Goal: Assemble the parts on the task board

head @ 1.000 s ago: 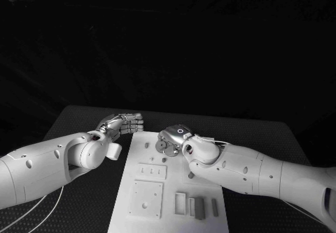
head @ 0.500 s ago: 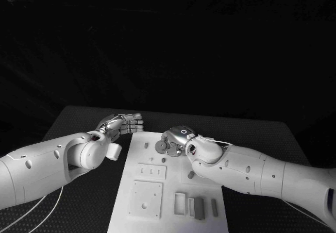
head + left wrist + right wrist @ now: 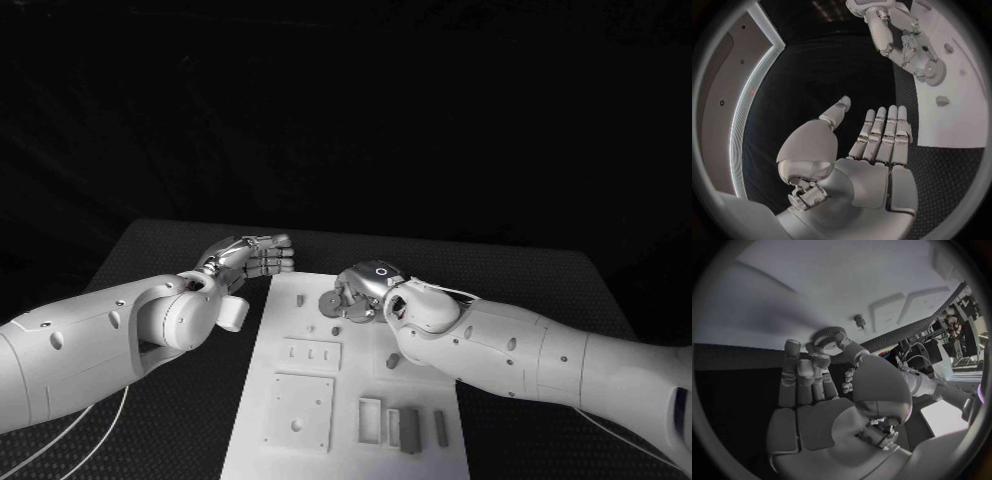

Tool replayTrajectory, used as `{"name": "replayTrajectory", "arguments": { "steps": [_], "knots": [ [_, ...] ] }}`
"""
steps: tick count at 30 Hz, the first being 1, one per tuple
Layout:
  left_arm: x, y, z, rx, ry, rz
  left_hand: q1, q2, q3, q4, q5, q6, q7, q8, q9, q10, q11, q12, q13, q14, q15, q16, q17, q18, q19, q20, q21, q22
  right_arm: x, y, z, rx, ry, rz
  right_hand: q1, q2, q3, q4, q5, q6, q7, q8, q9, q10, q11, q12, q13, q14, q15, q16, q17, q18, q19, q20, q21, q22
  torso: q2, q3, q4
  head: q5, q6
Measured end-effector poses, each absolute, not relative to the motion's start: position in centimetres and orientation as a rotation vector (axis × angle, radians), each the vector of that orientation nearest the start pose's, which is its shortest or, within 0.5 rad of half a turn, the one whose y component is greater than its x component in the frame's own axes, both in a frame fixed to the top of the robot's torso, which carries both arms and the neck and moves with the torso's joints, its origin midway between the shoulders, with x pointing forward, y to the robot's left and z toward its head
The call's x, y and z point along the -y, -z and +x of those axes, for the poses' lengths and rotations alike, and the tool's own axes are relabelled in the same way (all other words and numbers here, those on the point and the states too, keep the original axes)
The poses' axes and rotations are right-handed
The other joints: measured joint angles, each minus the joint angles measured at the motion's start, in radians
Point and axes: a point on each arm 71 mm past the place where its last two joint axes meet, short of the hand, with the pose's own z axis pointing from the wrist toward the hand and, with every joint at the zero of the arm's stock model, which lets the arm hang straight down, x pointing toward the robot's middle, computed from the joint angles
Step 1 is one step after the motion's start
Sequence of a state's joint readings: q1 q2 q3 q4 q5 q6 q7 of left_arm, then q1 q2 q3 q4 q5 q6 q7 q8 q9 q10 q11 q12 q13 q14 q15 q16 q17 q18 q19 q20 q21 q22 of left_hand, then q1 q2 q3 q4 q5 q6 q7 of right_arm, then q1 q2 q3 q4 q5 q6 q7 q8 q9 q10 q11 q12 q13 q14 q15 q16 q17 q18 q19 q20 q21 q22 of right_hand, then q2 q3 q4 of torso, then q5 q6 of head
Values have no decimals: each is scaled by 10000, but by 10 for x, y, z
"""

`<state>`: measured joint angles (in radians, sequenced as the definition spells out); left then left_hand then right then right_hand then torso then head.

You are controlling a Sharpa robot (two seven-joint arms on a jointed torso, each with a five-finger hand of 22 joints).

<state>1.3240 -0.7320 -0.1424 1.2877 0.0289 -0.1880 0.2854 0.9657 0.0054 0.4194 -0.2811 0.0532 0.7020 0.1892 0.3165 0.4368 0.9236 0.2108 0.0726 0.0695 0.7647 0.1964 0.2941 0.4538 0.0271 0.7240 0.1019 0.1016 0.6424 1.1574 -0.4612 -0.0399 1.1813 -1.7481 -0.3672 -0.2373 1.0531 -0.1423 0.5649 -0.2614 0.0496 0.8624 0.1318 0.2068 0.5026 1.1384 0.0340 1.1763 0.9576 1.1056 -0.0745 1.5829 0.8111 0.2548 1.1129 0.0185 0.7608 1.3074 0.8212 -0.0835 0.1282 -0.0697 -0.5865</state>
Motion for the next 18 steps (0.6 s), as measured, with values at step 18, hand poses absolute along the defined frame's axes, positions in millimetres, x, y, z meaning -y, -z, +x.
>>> {"name": "replayTrajectory", "arguments": {
  "steps": [18],
  "knots": [
    [-226,171,540,-15181,14529,-11103,0,0,0,0,0,0,0,0,1,0,0,0,1,0,0,-38,-9,-2,0,0,0,0,131,215,521,-15764,-5001,-2539,-309,-626,23,387,0,-11,8,-57,-32,-73,72,39,39,-33,32,0,20,-12,-1,0,0,0,1,2,-17,-36,39]
  ]
}}
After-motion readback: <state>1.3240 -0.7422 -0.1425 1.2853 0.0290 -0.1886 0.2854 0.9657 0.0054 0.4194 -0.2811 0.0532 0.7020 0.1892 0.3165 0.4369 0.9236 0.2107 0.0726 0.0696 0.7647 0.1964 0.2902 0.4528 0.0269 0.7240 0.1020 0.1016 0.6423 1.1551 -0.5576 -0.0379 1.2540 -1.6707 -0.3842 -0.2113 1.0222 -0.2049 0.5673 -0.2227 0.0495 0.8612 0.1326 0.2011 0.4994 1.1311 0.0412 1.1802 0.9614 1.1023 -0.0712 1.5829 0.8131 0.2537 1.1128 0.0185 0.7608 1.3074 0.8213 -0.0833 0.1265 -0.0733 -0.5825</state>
